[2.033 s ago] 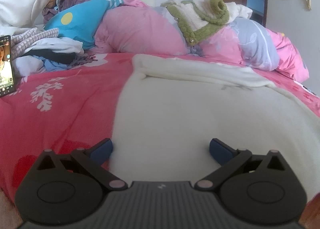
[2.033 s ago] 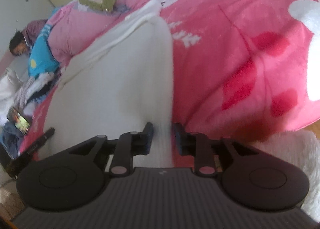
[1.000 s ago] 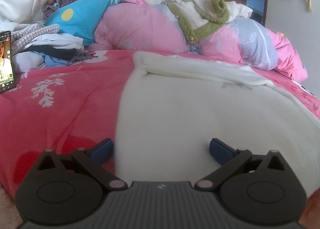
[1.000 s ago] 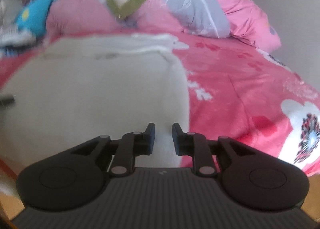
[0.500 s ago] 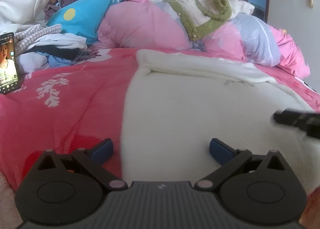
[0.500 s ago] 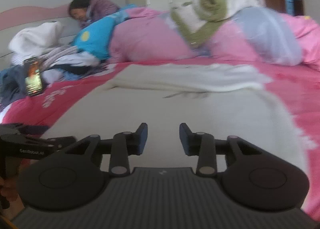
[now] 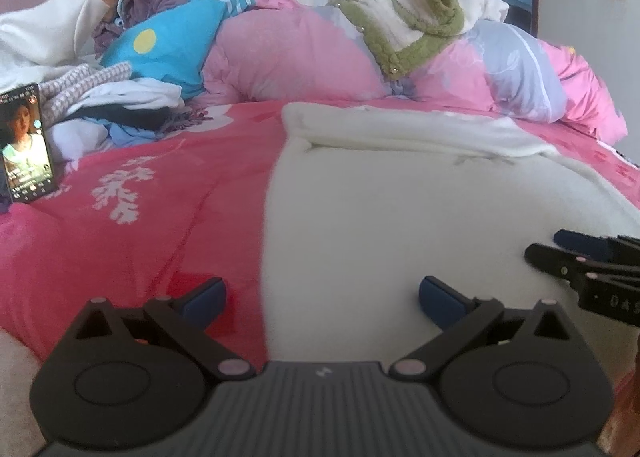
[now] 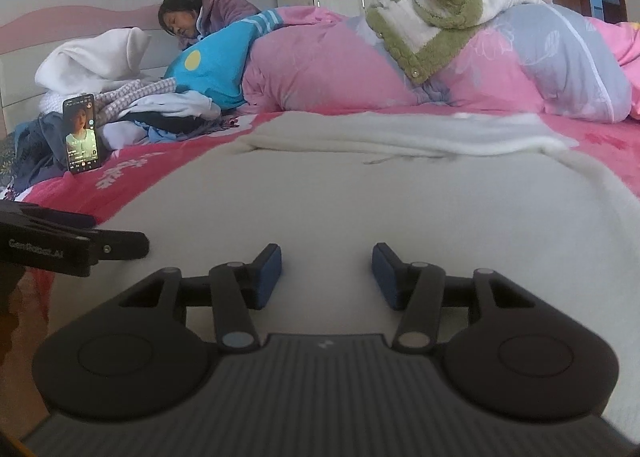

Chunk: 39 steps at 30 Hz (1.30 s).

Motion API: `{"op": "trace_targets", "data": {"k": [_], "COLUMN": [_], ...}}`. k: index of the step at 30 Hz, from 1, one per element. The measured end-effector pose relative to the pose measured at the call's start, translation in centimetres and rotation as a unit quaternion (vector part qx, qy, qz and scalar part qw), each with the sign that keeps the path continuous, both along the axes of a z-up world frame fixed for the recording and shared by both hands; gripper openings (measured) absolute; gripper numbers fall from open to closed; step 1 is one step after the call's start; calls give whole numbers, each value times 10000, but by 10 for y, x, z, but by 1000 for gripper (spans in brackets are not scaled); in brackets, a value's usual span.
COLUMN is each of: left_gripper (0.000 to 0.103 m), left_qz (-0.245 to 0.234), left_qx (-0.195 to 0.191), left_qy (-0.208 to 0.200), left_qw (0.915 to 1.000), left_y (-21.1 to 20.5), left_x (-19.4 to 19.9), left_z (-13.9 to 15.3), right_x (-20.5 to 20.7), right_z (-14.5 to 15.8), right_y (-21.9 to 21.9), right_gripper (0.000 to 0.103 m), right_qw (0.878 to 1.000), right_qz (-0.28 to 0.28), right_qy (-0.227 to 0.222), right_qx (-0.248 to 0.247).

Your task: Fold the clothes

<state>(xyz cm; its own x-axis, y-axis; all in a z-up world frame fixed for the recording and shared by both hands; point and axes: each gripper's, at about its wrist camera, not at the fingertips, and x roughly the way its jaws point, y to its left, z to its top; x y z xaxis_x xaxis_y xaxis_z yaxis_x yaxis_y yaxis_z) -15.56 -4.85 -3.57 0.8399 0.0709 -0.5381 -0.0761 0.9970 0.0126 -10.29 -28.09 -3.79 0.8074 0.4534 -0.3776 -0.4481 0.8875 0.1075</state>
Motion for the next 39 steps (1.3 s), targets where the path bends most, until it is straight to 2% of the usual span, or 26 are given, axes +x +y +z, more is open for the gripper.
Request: {"op": "trace_targets", "data": {"k": [12,19,22,29,39], "left_gripper": [102,102,98,91,90], "left_qz": [95,130,90,-72,-129], "left_qx": [228,38,-120,-185,-274], "left_qy": [226,584,744,999,1238], "left_qw": [9994,9982,9971,9948,9918], "left_y": [0,3,5,0,-4], "left_x": [-23,-28,-28,-30,-30], "left_z": [6,3,2,-2,-5], "right_x": [1,1,1,0,1], "right_z": [-3,-2,-2,-2,-4], "right_y": [-1,1,1,2,2], "right_gripper": [51,51,51,51,51], "right_qw": [10000,10000,10000,10000,10000], "right_qz": [28,15,9,-3,7], "right_qy": [-4,27,39,30,6], "right_qx": [52,46,42,39,31]}}
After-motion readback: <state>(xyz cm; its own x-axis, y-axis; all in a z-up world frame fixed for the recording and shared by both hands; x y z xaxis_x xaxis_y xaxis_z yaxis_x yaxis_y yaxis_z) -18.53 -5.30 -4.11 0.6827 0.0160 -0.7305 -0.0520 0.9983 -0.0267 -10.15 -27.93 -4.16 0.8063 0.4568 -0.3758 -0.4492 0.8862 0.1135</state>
